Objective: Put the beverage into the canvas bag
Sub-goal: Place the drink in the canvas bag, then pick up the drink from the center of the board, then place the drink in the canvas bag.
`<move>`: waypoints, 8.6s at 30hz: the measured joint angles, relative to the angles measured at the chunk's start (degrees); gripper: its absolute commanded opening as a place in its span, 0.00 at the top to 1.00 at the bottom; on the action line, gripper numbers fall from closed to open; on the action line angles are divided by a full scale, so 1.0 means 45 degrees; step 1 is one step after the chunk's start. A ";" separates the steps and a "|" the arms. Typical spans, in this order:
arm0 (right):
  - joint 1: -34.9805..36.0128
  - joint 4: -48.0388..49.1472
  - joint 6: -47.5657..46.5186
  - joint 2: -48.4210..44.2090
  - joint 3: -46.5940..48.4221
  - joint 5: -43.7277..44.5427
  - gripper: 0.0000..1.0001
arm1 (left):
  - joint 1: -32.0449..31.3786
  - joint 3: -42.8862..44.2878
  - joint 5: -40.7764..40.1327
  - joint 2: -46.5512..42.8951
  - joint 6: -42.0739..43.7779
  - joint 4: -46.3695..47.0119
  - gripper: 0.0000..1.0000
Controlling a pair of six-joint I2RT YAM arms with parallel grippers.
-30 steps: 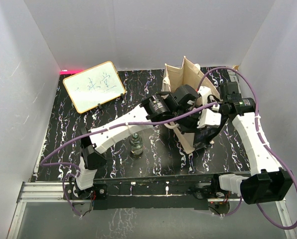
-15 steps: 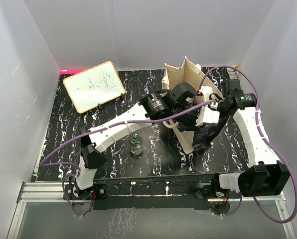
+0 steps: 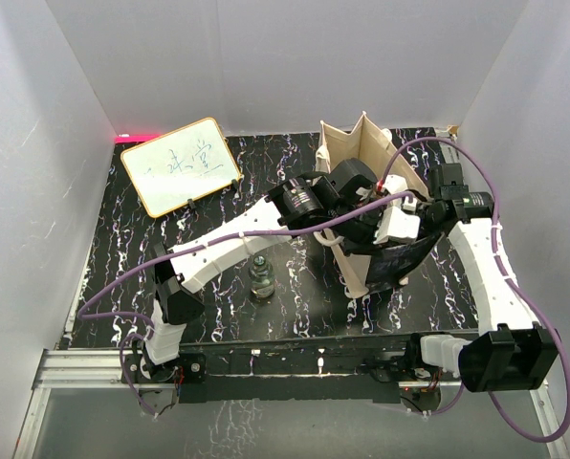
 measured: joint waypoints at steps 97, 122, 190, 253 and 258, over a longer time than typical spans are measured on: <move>-0.0403 0.2016 0.2229 -0.1083 0.2346 -0.2171 0.25 | 0.1239 -0.2419 0.4435 -0.2035 0.0593 -0.0389 0.38; -0.0379 0.4299 0.4643 -0.0777 0.4930 -0.5027 0.28 | 0.6033 -0.1846 0.3929 -0.3876 -0.1860 0.0423 0.05; -0.0748 0.5192 0.5236 -0.1035 0.3313 -0.5503 0.26 | 0.7091 -1.3410 0.1637 -0.7237 -0.0573 0.1525 0.51; -0.5848 0.5654 0.6091 -0.2341 0.1715 -0.5688 0.26 | 0.4488 0.5032 0.1360 -0.0733 -0.7300 0.2220 1.00; -0.6173 0.5785 0.6159 -0.2545 0.1326 -0.5775 0.26 | 0.3405 0.5814 0.0821 -0.0141 -0.7130 0.2244 1.00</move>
